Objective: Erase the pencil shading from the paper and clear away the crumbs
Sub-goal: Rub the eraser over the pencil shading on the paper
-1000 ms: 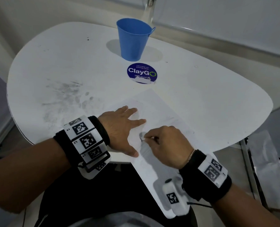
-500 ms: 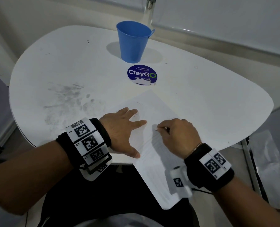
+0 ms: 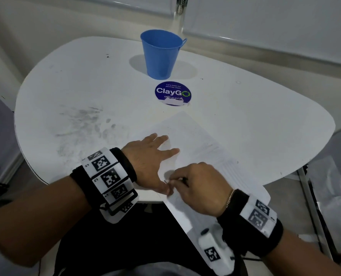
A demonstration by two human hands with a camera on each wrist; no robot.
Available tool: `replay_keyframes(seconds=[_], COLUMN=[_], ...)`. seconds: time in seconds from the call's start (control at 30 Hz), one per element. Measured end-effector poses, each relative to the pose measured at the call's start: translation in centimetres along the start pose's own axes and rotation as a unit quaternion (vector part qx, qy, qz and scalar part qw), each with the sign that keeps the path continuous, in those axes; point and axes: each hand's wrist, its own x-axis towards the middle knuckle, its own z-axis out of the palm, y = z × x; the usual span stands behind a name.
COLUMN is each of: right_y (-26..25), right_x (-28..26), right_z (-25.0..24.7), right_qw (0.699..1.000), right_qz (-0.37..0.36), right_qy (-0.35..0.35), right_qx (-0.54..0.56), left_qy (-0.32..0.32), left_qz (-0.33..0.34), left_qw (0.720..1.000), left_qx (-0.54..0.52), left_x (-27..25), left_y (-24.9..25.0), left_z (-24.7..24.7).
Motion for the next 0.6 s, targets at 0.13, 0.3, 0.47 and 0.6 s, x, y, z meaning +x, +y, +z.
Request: replay_keyframes(seconds=[0.13, 0.3, 0.47, 0.6], right_y=[3.6, 2.3, 4.4, 2.8], right_x=[1.7, 0.9, 1.9, 1.2], right_z=[-1.9, -0.5, -2.0, -0.6], right_qw=[0.989, 0.997, 0.987, 0.995], right_qz=[0.096, 0.045, 0.111, 0.067], right_qy=[0.107, 0.059, 0.116, 0.075], right_qx=[-0.022, -0.008, -0.019, -0.026], left_qy=[0.001, -0.001, -0.004, -0.006], left_qz=[-0.002, -0.001, -0.002, -0.001], left_qw=[1.000, 1.000, 1.000, 1.000], left_qx=[-0.004, -0.002, -0.007, -0.011], left_x=[-0.2, -0.2, -0.2, -0.3], left_y=[-0.1, 0.1, 0.0, 0.0], left_z=[0.0, -0.1, -0.2, -0.2])
